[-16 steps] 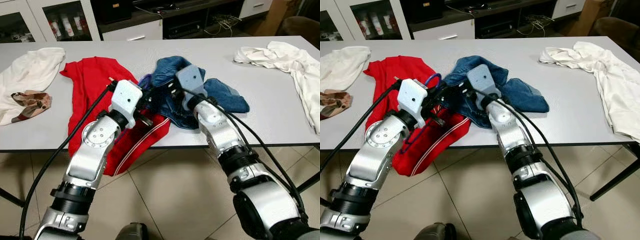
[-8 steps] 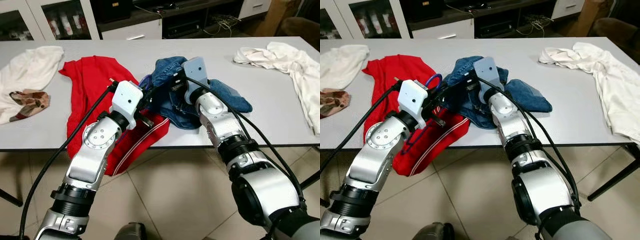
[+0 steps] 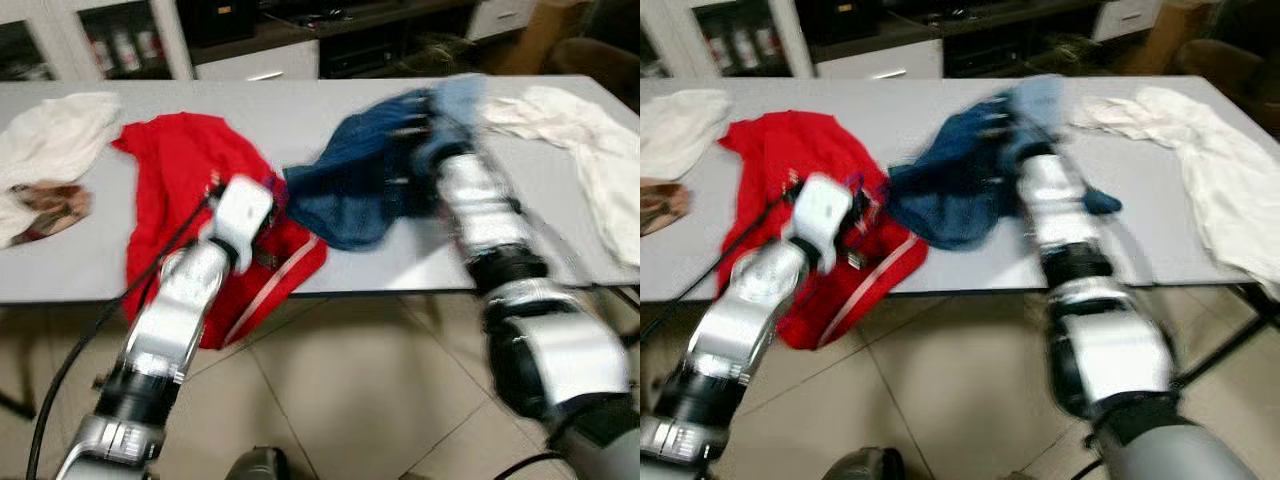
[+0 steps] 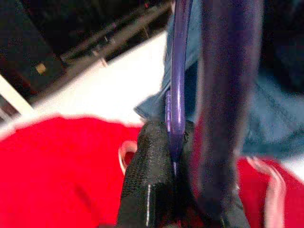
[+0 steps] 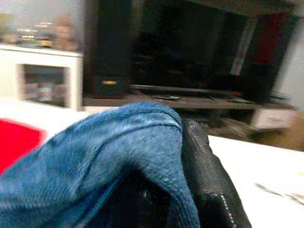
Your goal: Hang hanger
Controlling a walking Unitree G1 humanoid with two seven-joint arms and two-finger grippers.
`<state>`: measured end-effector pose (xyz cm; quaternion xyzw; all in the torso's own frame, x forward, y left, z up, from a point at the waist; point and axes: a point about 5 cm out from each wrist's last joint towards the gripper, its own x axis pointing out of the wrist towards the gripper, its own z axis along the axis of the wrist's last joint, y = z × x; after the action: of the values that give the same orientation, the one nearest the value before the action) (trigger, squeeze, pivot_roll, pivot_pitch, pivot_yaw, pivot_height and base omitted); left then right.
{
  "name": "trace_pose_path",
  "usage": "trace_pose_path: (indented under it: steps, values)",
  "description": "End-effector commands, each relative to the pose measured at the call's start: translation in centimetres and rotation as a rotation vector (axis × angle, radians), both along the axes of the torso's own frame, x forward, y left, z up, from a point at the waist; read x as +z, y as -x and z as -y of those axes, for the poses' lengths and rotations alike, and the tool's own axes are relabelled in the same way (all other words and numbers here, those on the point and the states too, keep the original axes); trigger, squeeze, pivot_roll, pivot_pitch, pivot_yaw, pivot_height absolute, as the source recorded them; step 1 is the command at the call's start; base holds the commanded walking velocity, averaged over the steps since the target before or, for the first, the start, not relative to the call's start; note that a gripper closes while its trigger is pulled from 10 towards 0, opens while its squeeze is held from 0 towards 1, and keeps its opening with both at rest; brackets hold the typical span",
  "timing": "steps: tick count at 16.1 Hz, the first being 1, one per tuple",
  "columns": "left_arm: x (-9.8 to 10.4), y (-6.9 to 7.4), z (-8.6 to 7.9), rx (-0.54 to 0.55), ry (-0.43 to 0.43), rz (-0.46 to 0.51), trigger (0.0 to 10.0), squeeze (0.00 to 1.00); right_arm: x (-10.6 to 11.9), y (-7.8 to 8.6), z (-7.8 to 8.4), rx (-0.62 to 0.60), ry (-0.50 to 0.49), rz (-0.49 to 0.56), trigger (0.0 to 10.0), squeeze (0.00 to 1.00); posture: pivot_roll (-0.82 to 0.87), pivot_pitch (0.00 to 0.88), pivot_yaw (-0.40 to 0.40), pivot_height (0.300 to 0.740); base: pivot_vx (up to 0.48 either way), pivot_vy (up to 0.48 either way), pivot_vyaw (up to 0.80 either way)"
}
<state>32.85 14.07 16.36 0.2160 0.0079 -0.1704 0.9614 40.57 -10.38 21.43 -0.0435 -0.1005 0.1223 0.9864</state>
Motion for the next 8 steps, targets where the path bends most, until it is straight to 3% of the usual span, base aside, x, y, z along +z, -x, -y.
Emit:
trace_pose_path:
  steps: [1,2,3,5,7,8]
  values:
    - [-0.6,-0.2,-1.0,0.071,-0.029,-0.023,10.0,0.00,1.9,-0.1,-0.1,0.030,-0.008,0.074,0.0,0.00,0.01,0.000,0.033,0.736,0.000,0.000,0.00]
    - [-0.4,-0.3,-1.1,0.065,-0.008,-0.032,10.0,0.00,1.6,0.1,-0.2,0.019,-0.005,0.077,0.0,0.00,0.01,0.000,0.034,0.736,0.000,0.000,0.00]
    - [-0.5,0.0,-0.7,0.026,0.028,-0.051,10.0,0.00,1.1,-0.1,0.8,-0.061,-0.018,0.054,0.0,0.00,0.01,0.000,0.034,0.736,0.000,0.000,0.00]
    - [-0.6,1.4,0.7,-0.161,0.109,-0.102,10.0,0.00,-0.4,-0.4,5.0,-0.322,-0.077,-0.031,0.0,0.00,0.01,0.000,0.034,0.736,0.000,0.000,0.00]
    - [-1.6,4.3,1.2,-0.411,0.038,-0.186,10.0,0.00,-1.6,0.3,9.6,-0.587,-0.110,-0.057,0.0,0.00,0.02,0.000,0.034,0.736,0.000,0.000,0.00]
    - [-1.6,4.3,1.2,-0.411,0.038,-0.186,10.0,0.00,-1.6,0.3,9.6,-0.587,-0.110,-0.057,0.0,0.00,0.02,0.000,0.034,0.736,0.000,0.000,0.00]
